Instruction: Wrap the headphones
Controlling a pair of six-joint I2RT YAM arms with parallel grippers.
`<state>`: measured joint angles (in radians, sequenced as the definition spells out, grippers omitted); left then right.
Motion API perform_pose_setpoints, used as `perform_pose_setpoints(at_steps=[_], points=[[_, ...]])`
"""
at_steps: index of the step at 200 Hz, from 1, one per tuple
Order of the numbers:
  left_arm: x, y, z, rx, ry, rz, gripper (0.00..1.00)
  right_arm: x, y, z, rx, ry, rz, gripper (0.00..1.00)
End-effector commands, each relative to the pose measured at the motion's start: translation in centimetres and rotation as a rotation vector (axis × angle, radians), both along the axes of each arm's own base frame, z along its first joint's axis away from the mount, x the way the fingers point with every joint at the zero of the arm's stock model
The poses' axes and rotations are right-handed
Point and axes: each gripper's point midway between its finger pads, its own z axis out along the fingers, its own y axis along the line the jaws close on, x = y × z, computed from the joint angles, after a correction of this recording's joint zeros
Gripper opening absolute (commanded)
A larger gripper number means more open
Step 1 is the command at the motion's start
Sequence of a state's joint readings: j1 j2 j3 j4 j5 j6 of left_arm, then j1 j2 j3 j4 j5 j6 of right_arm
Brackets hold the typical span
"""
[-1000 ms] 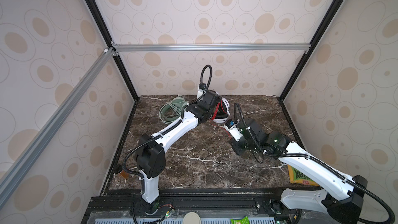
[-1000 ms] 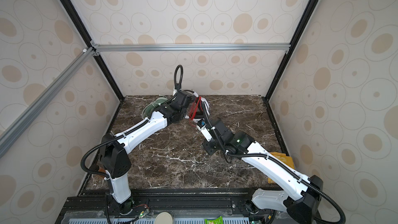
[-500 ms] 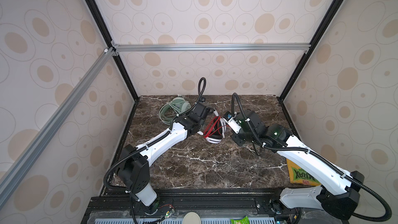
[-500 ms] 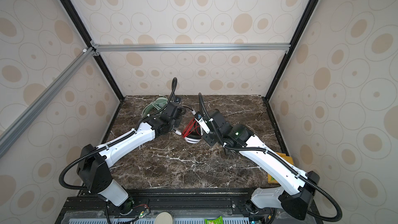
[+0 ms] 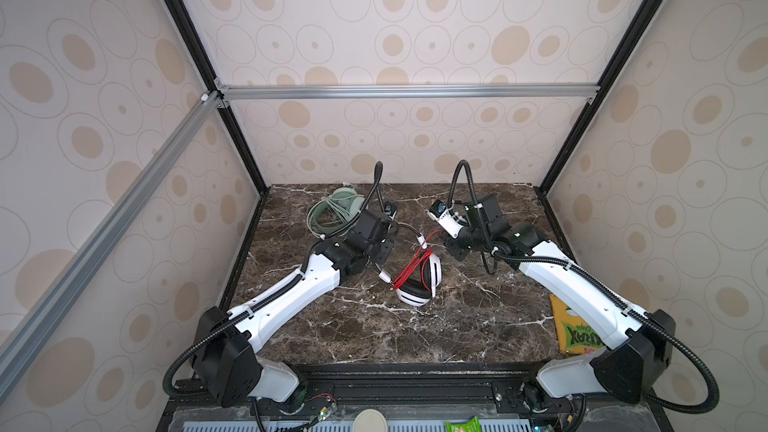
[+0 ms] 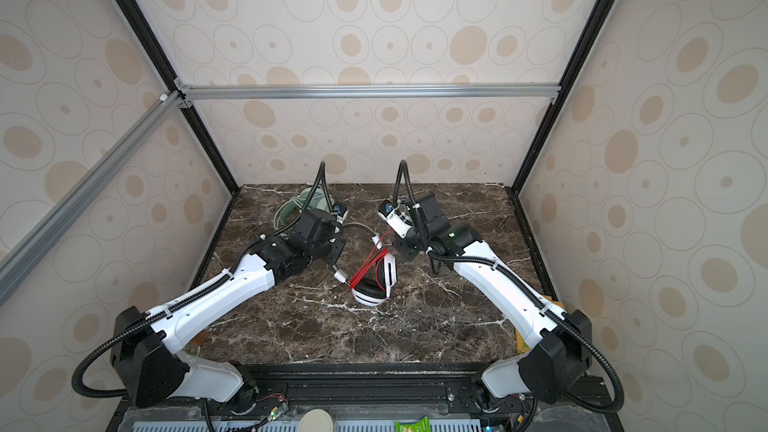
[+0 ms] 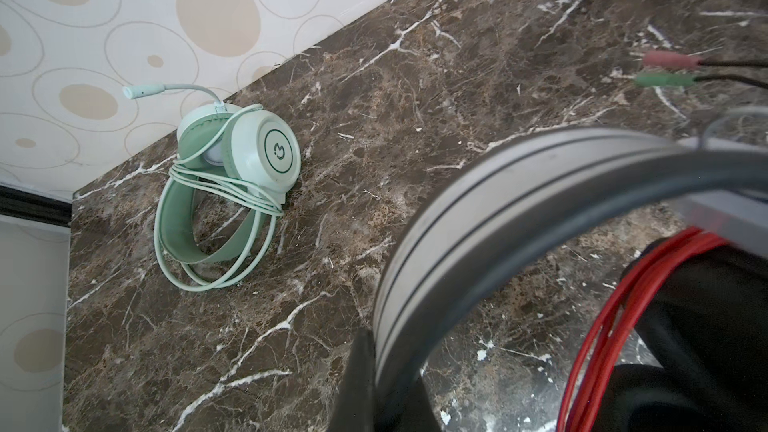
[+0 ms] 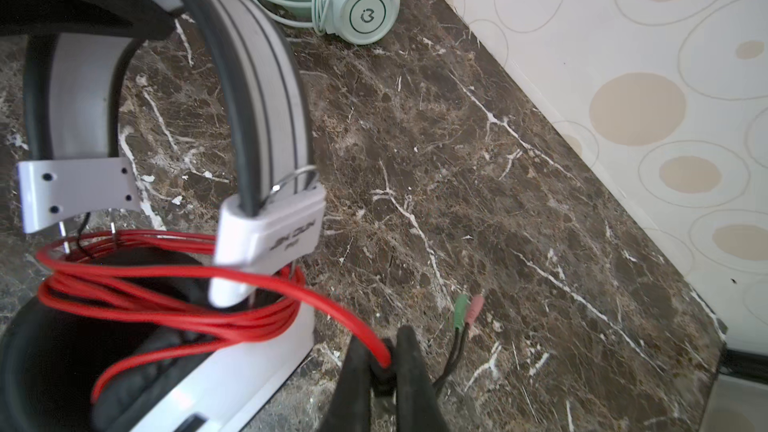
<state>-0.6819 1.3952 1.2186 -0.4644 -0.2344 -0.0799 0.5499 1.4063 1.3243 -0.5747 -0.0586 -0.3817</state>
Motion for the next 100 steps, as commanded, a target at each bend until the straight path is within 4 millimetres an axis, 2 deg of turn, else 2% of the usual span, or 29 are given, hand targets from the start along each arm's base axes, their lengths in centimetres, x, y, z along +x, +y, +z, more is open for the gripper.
perform_pose_setpoints(at_steps=[1,61,100], points=[[-0.8,-0.6,3.3,-0.08,-0.057,-0.049,0.0,-0.1,1.1,0.4,0.091,-0.028,0.128,0.0],[-1.2,-1.0,3.4,-0.097,-0.039,-0.074,0.0,0.0,1.1,-1.1,0.157,-0.061,0.166,0.0],[-1.3,-1.5,4.1,-0.119,-0.041,-0.1,0.0,1.3,0.3,-1.7,0.216,-0.04,0.131,0.0]])
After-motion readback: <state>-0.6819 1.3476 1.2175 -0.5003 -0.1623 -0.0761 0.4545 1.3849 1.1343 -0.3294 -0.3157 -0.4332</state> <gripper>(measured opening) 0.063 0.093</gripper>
